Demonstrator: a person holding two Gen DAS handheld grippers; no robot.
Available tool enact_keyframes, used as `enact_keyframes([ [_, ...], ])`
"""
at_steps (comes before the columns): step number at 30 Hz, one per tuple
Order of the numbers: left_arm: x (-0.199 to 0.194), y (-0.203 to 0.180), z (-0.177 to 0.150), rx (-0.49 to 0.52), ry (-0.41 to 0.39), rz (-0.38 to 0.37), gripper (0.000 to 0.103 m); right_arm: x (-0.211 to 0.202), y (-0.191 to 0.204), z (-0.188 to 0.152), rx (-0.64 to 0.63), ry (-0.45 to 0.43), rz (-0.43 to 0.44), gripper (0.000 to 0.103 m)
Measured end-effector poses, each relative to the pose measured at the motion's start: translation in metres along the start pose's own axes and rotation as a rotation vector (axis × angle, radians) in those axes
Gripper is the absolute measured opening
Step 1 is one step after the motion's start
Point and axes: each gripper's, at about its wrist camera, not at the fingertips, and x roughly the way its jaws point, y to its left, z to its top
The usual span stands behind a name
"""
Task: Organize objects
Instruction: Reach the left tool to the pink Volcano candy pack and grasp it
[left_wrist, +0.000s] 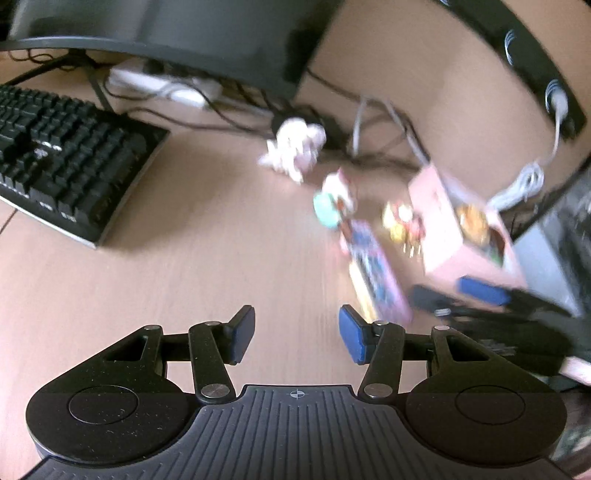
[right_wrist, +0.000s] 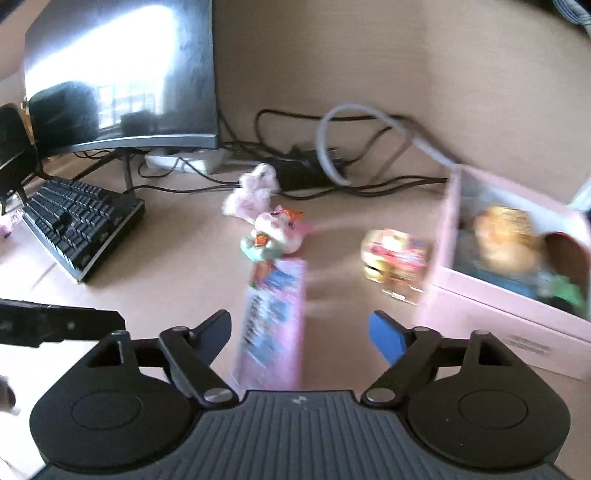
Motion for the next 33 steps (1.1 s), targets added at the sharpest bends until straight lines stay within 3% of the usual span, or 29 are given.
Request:
enact_keyframes([
  [4,0.013,-0.019,-0.012,0.079,0.051,0.037,0.055,-0.028,-0.03,-0.027,-0.009,-0.021,-0.124,0.095],
  [11,0.031,-0.05,-0.021,0.156,0.108,0.046,0.055,-0.036,-0.094,-0.07,0.184,0.044,-0.291,0.1],
  [15,0.035,-0.066,-0.026,0.206,0.113,0.073,0.055,-0.037,-0.11,-0.089,0.236,0.065,-0.309,0.101],
  [20,0.037,-0.07,-0.026,0.2,0.117,0.093,0.055,-0.036,-0.113,-0.099,0.261,0.056,-0.294,0.103],
  [28,0.042,-0.081,-0.03,0.254,0.117,0.14,0.059,-0.034,-0.112,-0.102,0.233,0.029,-0.279,0.103],
  [30,0.043,-0.079,-0.026,0.222,0.118,0.121,0.059,-0.034,-0.112,-0.103,0.229,0.02,-0.277,0.103],
  [33,0.035,-0.069,-0.011,0.051,0.085,-0.003,0.055,-0.035,-0.112,-0.104,0.228,0.01,-0.277,0.103],
])
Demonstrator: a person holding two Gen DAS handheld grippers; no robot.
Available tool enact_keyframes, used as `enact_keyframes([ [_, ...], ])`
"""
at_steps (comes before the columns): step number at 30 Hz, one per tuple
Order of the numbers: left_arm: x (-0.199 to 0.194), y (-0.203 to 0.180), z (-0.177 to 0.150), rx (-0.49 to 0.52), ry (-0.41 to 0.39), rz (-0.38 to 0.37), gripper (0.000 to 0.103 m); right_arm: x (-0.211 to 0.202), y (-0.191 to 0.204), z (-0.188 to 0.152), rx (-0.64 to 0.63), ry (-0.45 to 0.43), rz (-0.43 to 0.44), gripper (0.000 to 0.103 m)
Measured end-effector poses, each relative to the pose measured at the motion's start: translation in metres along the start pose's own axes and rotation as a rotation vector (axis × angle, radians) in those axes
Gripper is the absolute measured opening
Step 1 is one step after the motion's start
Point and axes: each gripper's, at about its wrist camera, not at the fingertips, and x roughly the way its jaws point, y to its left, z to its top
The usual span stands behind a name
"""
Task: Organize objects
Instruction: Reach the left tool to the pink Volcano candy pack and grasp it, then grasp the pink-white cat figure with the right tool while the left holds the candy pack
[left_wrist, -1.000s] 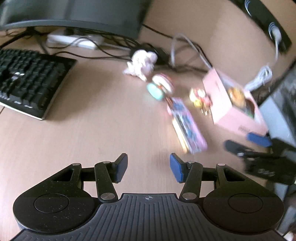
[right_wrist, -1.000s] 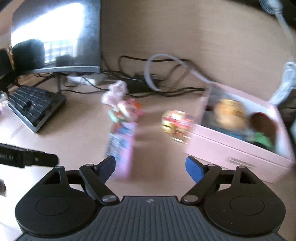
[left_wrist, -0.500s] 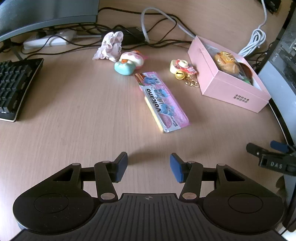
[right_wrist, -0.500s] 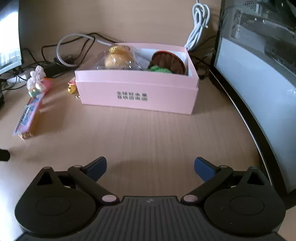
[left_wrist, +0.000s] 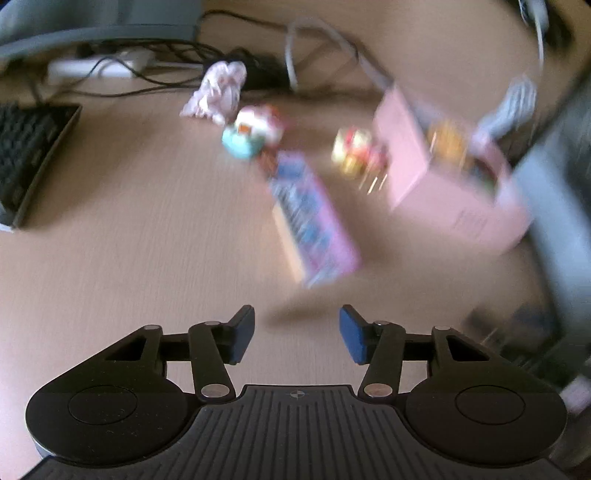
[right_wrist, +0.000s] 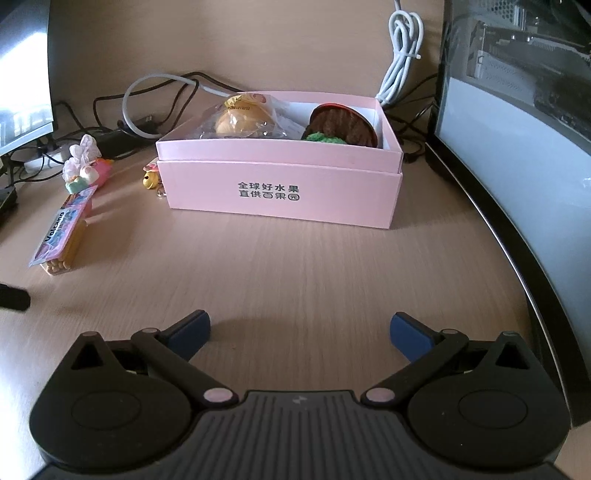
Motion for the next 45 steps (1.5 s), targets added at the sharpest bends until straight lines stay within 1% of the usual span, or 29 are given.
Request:
enact_keyframes([
  [1,-0.004,-0.001,0.007,-0.027,-0.041,-0.011,0.055,0.0,0.0,0.0,0.0,-0.002,0.0,0.103],
  [3,-0.005,-0.009,0.021,-0.041,-0.096,0.008,0.055,0.0,0.0,0.0,0.0,-0.004,0.001,0.103],
  [4,0.001,-0.013,0.029,-0.057,-0.103,0.024,0.055,0.0,0.0,0.0,0.0,-0.004,0.001,0.103],
  [6,0.017,-0.018,0.041,-0.088,-0.081,0.036,0.055,0.0,0.0,0.0,0.001,-0.004,0.0,0.103],
  [8,0.034,-0.023,0.051,-0.086,-0.066,0.072,0.055,-0.001,0.0,0.0,0.001,-0.004,-0.001,0.103],
  [10,0.048,-0.031,0.058,-0.043,-0.073,0.123,0.055,-0.001,0.001,0.0,0.002,-0.004,-0.001,0.103],
  [13,0.06,-0.044,0.063,0.064,-0.074,0.214,0.055,-0.001,0.001,0.0,0.003,-0.004,-0.001,0.103],
  [15,0.065,-0.049,0.064,0.096,-0.07,0.261,0.055,0.0,0.0,0.0,0.005,-0.004,0.0,0.103],
  [20,0.064,-0.05,0.058,0.136,-0.086,0.306,0.055,0.0,0.0,0.0,0.002,-0.005,0.005,0.103],
  [22,0.061,-0.046,0.057,0.12,-0.081,0.304,0.055,0.0,0.0,0.0,0.002,-0.006,0.005,0.103],
  [25,0.055,-0.044,0.056,0.13,-0.094,0.304,0.055,0.0,0.0,0.0,0.002,-0.006,0.004,0.103],
  [27,0.052,-0.039,0.052,0.112,-0.086,0.27,0.055,0.0,0.0,0.0,0.001,-0.006,0.005,0.103],
  [30,0.057,-0.033,0.047,0.083,-0.051,0.211,0.055,0.0,0.0,-0.001,0.003,-0.006,0.003,0.103],
  [32,0.062,-0.036,0.043,0.09,-0.04,0.2,0.055,0.0,0.0,0.0,0.003,-0.006,0.003,0.103],
  [35,0.069,-0.038,0.041,0.102,-0.035,0.201,0.055,0.0,0.0,0.0,0.002,-0.005,0.004,0.103],
  [38,0.072,-0.037,0.044,0.103,-0.048,0.211,0.055,0.0,0.001,0.0,0.001,-0.004,0.004,0.103],
  [40,0.072,-0.035,0.045,0.109,-0.063,0.216,0.052,0.0,0.001,0.0,0.0,-0.002,0.004,0.103],
  [45,0.066,-0.026,0.042,0.099,-0.063,0.18,0.049,0.001,0.001,0.004,-0.001,0.018,0.003,0.103],
])
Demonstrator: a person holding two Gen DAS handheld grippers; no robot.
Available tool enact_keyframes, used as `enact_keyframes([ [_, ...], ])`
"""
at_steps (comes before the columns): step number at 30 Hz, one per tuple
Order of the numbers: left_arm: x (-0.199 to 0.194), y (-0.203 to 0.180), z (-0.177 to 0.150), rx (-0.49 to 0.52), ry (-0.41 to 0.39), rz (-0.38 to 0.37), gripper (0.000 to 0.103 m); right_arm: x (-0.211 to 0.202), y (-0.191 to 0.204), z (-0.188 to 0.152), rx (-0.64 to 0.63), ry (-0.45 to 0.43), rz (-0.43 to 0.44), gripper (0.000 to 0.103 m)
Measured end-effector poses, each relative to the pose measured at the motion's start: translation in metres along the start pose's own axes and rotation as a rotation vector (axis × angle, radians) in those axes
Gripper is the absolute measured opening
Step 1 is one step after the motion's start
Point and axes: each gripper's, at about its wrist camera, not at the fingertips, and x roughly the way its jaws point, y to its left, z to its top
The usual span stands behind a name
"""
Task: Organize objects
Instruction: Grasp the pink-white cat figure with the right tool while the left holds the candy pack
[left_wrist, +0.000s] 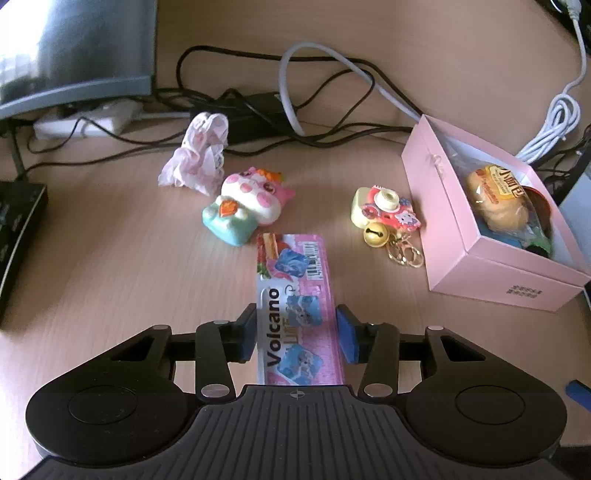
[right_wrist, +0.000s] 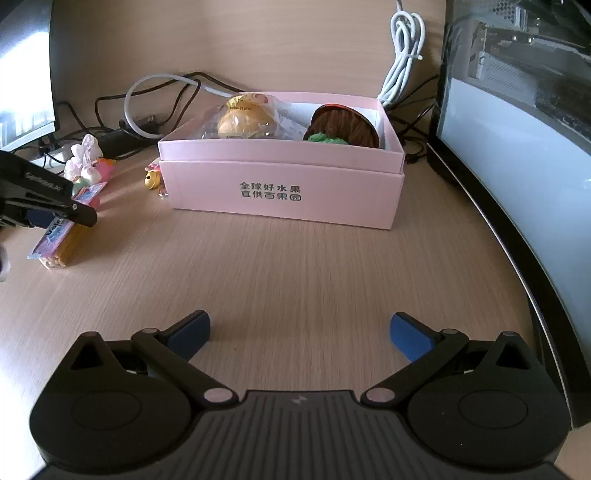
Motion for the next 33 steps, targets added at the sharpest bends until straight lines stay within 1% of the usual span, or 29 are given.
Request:
enact_keyframes([
  [2,-0.006,0.009,-0.003,-0.027,0.01,-0.028,0.048,0.001,0.001,0.005,0.003,0.031,0.002,0.103],
  [4,-0.017,0.022,-0.007,-0.07,0.003,-0.049,0.048,0.002,0.007,0.012,-0.005,0.06,0.044,0.103],
  [6,-0.031,0.036,-0.012,-0.101,-0.013,-0.047,0.048,-0.001,0.018,0.019,-0.028,0.043,0.073,0.103],
  [8,-0.046,0.053,-0.017,-0.136,-0.02,-0.043,0.047,-0.005,0.039,0.032,-0.081,0.005,0.108,0.103],
  [12,-0.074,0.086,-0.029,-0.18,-0.021,-0.065,0.047,-0.005,0.096,0.066,-0.177,-0.069,0.22,0.103],
  [16,-0.1,0.122,-0.043,-0.213,-0.009,-0.066,0.047,0.012,0.161,0.092,-0.288,-0.115,0.295,0.103],
  [18,-0.11,0.139,-0.047,-0.234,-0.002,-0.065,0.047,0.027,0.191,0.1,-0.36,-0.123,0.308,0.103],
  [21,-0.128,0.164,-0.055,-0.275,-0.003,-0.057,0.047,0.059,0.233,0.104,-0.475,-0.122,0.261,0.103],
  [22,-0.133,0.171,-0.058,-0.287,-0.008,-0.046,0.047,0.073,0.245,0.106,-0.501,-0.105,0.252,0.103],
  [24,-0.142,0.183,-0.061,-0.304,-0.019,-0.029,0.047,0.088,0.258,0.109,-0.503,-0.065,0.251,0.101],
  [26,-0.149,0.193,-0.064,-0.323,-0.026,-0.016,0.047,0.098,0.264,0.113,-0.484,-0.043,0.257,0.094],
  [27,-0.15,0.197,-0.065,-0.328,-0.027,-0.01,0.047,0.1,0.266,0.114,-0.472,-0.051,0.244,0.092],
  [28,-0.15,0.2,-0.066,-0.332,-0.025,-0.007,0.047,0.102,0.267,0.116,-0.468,-0.053,0.234,0.083],
  [29,-0.15,0.202,-0.066,-0.333,-0.022,-0.007,0.047,0.103,0.268,0.117,-0.468,-0.045,0.23,0.068],
  [31,-0.148,0.204,-0.066,-0.325,-0.015,-0.016,0.047,0.102,0.268,0.119,-0.459,-0.009,0.241,0.049],
  [33,-0.145,0.199,-0.065,-0.305,-0.009,-0.037,0.047,0.094,0.261,0.12,-0.438,-0.002,0.257,0.048],
])
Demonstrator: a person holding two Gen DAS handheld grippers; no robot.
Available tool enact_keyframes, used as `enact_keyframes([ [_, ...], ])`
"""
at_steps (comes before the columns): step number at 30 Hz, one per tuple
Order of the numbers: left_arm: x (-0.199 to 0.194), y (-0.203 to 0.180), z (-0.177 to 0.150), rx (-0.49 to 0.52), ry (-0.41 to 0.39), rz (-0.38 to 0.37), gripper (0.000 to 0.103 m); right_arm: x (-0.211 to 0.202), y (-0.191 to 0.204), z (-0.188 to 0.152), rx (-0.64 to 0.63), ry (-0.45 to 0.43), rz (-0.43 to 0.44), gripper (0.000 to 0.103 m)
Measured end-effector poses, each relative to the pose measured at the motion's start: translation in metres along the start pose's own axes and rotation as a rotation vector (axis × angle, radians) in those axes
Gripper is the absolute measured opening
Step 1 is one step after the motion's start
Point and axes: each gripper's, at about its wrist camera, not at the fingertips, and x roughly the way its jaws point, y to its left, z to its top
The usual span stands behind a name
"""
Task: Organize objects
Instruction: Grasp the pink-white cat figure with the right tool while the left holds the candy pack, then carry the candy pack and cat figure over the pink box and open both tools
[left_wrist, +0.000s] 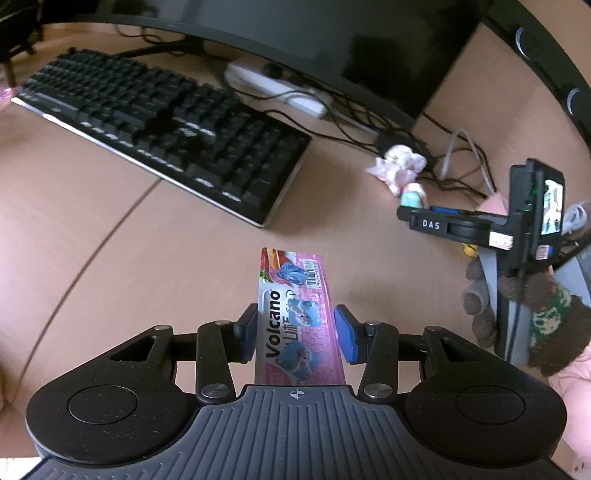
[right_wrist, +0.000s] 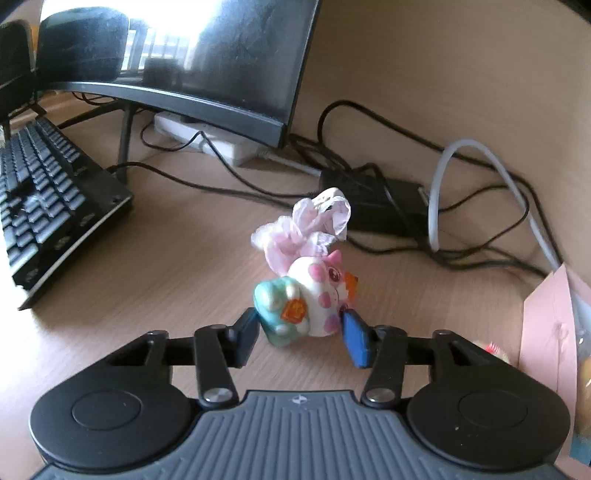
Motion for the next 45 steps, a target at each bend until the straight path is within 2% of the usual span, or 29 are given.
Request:
enact_keyframes([
  [5,0.014,-0.025,-0.003,0.071,0.028,-0.071,0.047,-0.041,-0.016,-0.016,0.031,-0.02,-0.009,0.046],
  [11,0.033,-0.072,-0.008,0.187,0.073,-0.173,0.047,-0.122,-0.046,-0.058,0.08,-0.054,-0.034,0.046],
  [16,0.054,-0.122,-0.017,0.293,0.12,-0.247,0.047,-0.181,-0.081,-0.1,0.126,-0.062,-0.135,0.046],
  [23,0.07,-0.201,-0.016,0.393,0.126,-0.352,0.047,-0.23,-0.128,-0.155,0.288,-0.054,-0.261,0.046],
  [27,0.075,-0.251,0.0,0.436,0.09,-0.395,0.047,-0.248,-0.145,-0.179,0.354,-0.069,-0.289,0.046],
  [34,0.108,-0.354,0.037,0.458,-0.055,-0.459,0.047,-0.252,-0.168,-0.194,0.415,-0.075,-0.29,0.046],
  [37,0.146,-0.391,0.039,0.443,-0.063,-0.431,0.047,-0.25,-0.174,-0.197,0.404,-0.078,-0.297,0.046],
  [41,0.195,-0.417,0.023,0.459,-0.061,-0.271,0.047,-0.251,-0.182,-0.205,0.405,-0.08,-0.306,0.046],
  [44,0.205,-0.42,0.005,0.48,-0.112,-0.183,0.048,-0.251,-0.191,-0.214,0.424,-0.075,-0.304,0.046],
  [45,0.207,-0.419,0.002,0.473,-0.1,-0.164,0.048,-0.251,-0.193,-0.217,0.421,-0.07,-0.31,0.046],
])
